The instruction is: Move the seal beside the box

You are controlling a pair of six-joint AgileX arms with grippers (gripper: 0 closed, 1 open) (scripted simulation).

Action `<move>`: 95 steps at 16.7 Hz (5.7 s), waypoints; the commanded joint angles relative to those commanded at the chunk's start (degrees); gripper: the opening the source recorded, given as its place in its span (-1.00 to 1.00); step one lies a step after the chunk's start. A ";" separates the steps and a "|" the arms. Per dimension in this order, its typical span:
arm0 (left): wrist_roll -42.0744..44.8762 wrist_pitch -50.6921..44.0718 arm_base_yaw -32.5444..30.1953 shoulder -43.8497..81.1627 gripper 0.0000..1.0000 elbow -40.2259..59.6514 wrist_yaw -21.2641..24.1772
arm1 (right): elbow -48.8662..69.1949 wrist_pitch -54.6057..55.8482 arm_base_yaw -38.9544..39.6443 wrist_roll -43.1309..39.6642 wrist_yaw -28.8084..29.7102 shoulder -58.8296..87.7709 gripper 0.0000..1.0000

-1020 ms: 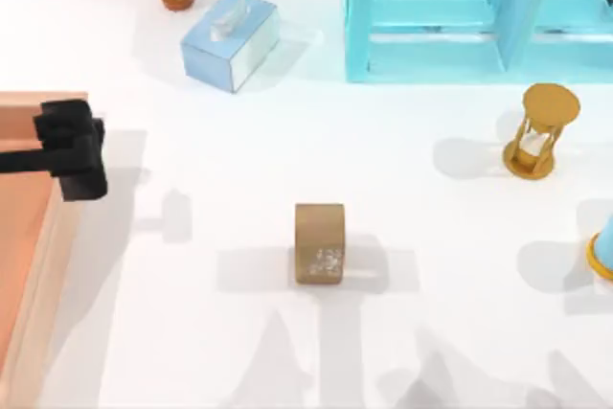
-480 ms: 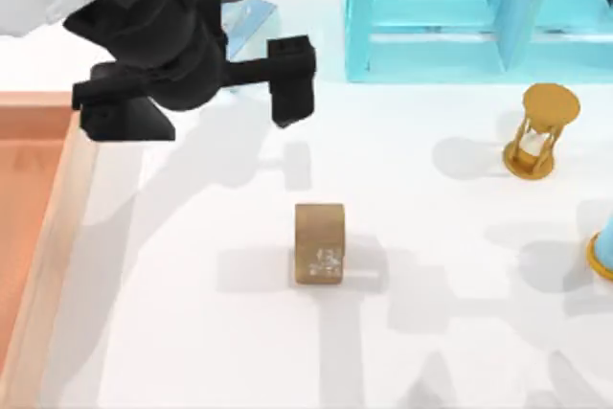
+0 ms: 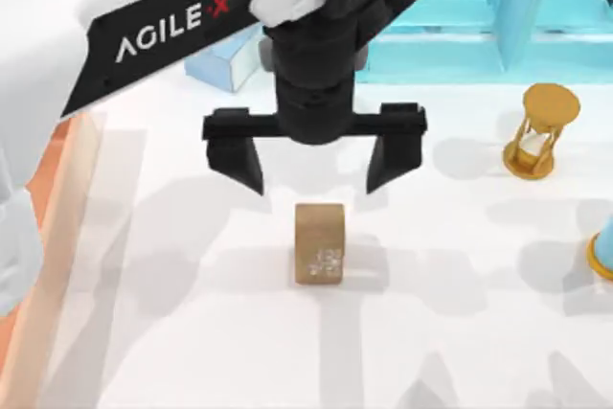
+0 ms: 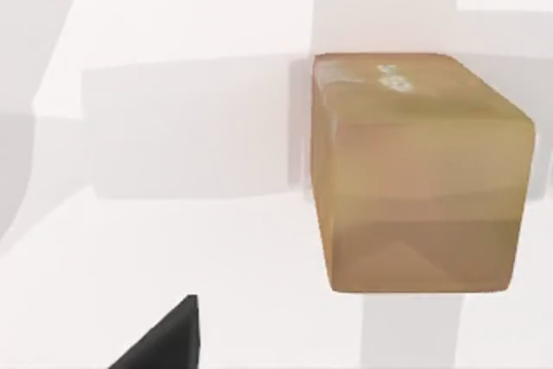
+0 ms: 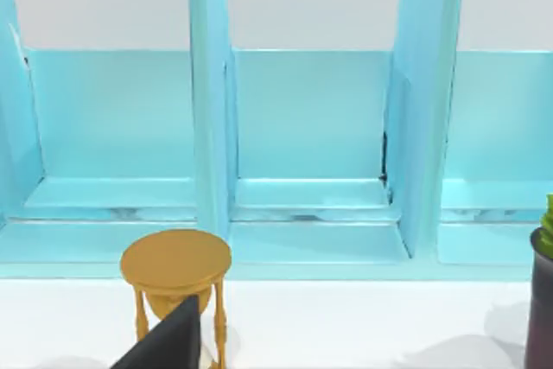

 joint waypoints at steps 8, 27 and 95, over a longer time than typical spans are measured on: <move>-0.47 -0.78 -0.33 1.69 1.00 1.23 0.01 | 0.00 0.00 0.00 0.00 0.00 0.00 1.00; -0.34 19.83 -0.42 5.14 0.25 -15.97 0.02 | 0.00 0.00 0.00 0.00 0.00 0.00 1.00; 19.12 13.27 19.75 -42.44 -1.00 -56.66 0.00 | 0.00 0.00 0.00 0.00 0.00 0.00 1.00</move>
